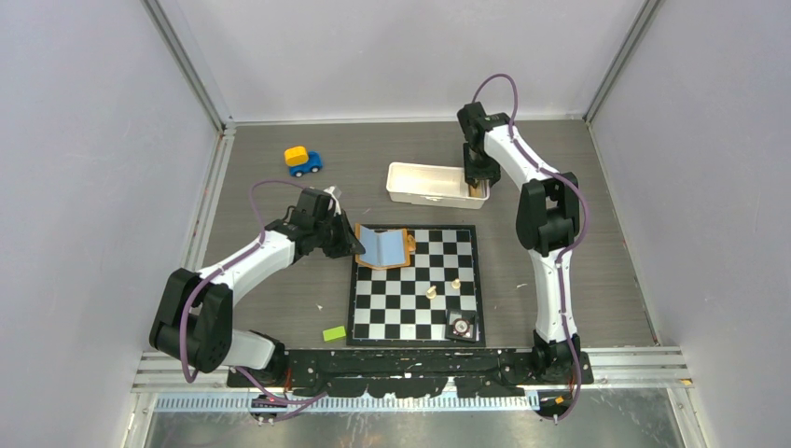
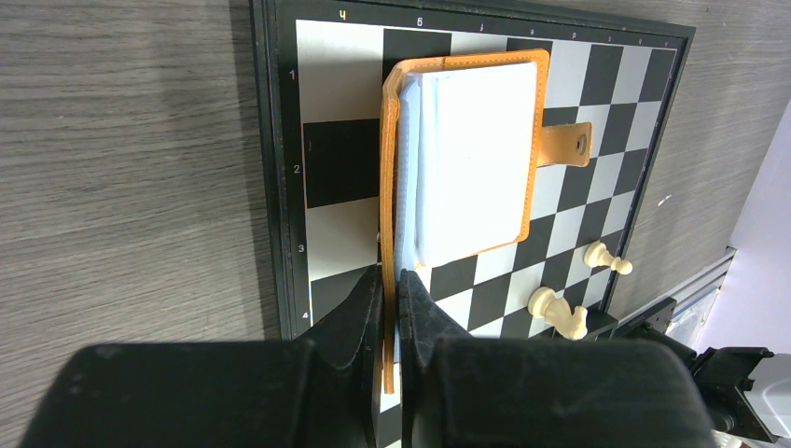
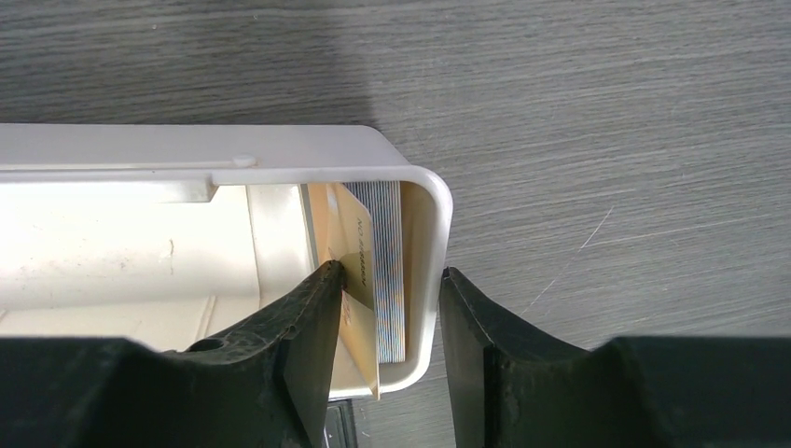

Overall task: Put the credit cards into the card holder
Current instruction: Pick up the credit card from the storage box.

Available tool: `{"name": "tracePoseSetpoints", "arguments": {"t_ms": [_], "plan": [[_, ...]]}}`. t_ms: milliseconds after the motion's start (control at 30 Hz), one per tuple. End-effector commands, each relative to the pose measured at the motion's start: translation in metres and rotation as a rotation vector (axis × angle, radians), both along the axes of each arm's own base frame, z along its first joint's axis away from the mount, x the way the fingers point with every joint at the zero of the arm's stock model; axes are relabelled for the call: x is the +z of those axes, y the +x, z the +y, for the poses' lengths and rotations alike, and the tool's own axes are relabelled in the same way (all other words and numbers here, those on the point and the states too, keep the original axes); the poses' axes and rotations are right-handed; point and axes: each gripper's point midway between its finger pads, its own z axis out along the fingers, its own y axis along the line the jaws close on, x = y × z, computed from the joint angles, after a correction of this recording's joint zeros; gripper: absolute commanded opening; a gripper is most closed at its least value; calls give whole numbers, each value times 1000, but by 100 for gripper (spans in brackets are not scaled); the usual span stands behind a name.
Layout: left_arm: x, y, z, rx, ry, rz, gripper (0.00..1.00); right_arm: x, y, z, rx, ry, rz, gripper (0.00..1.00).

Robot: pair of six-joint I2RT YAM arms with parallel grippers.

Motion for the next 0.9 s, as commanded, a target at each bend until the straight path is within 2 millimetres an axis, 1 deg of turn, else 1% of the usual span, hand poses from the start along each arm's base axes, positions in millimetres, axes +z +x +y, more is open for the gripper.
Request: {"name": "tracePoseSetpoints", "arguments": {"t_ms": [0, 267, 500, 700, 867], "plan": [[16, 7, -6, -7, -39, -44, 0, 47, 5, -7, -8, -14, -89, 48], [17, 7, -6, -8, -41, -47, 0, 48, 3, -10, -9, -52, -87, 50], [16, 7, -6, -8, -44, -45, 0, 51, 2, -11, -10, -65, -87, 47], [16, 6, -6, -7, -45, -44, 0, 51, 1, -10, -6, -68, -81, 40], [16, 5, -6, -7, -45, -44, 0, 49, 1, -10, -4, -64, -75, 33]]}}
